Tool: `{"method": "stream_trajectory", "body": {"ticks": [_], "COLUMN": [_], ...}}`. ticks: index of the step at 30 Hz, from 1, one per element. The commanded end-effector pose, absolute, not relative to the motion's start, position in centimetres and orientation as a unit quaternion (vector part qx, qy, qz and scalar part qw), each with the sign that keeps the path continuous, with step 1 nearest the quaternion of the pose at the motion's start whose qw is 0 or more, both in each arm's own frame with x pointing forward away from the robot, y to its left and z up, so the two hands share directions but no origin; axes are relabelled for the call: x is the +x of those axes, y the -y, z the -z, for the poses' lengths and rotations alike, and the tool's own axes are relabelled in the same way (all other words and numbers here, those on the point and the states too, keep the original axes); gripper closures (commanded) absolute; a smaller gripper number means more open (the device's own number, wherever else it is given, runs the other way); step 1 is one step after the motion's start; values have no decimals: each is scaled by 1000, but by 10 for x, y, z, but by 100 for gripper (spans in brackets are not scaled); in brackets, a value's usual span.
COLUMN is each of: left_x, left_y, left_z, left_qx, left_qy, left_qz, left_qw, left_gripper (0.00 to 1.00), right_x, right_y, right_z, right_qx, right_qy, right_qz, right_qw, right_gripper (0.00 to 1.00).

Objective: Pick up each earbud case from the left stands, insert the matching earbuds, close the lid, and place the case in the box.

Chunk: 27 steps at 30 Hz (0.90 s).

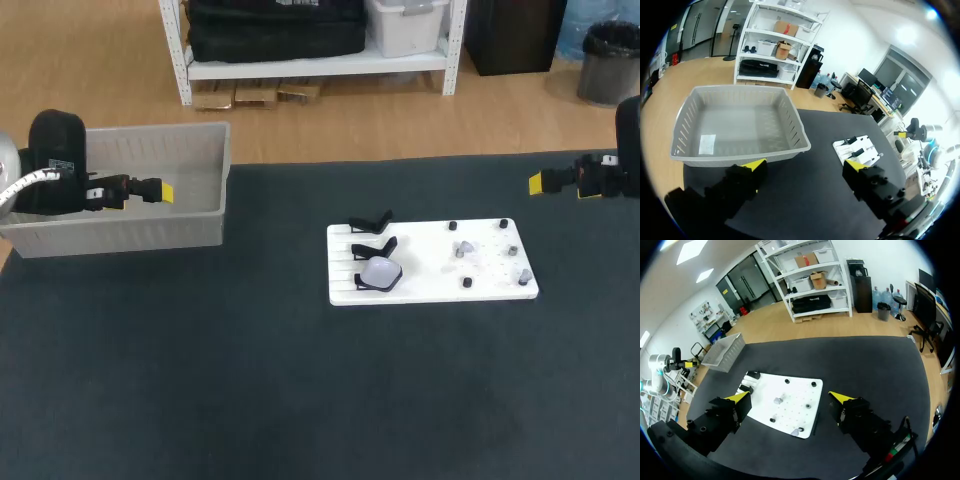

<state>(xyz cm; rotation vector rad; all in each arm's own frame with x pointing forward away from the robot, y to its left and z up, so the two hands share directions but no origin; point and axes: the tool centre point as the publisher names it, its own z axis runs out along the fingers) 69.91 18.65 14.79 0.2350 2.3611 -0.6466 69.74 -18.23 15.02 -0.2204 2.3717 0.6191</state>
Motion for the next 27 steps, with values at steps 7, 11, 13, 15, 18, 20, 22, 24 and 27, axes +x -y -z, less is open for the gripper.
{"method": "stream_trajectory", "body": {"ticks": [7,11,13,15,18,20,22,24,27], "left_x": [700,700,701,700,696,692,690,687,677], "left_y": [-185,-185,-181,-172,-163,-157,-152,-146,-139], "left_z": [-150,-150,-151,-159,-168,-173,-176,-179,-183], "left_qx": [88,88,113,203,312,385,437,480,530], "left_qy": [-908,-908,-888,-833,-758,-695,-661,-627,-589], "left_qz": [243,243,279,322,348,370,372,381,387], "left_qw": [330,330,347,401,455,481,483,480,472], "left_gripper": [0,0,0,0,0,0,0,0,0], "right_x": [698,698,698,698,698,698,698,698,698], "right_y": [183,183,183,183,183,183,183,183,183], "right_z": [-150,-150,-150,-150,-150,-150,-150,-150,-150], "right_qx": [-86,-86,-86,-86,-86,-86,-86,-86,-86], "right_qy": [-908,-908,-908,-908,-908,-908,-908,-908,-908], "right_qz": [-239,-239,-239,-239,-239,-239,-239,-239,-239], "right_qw": [333,333,333,333,333,333,333,333,333], "right_gripper": [0,0,0,0,0,0,0,0,0]}}
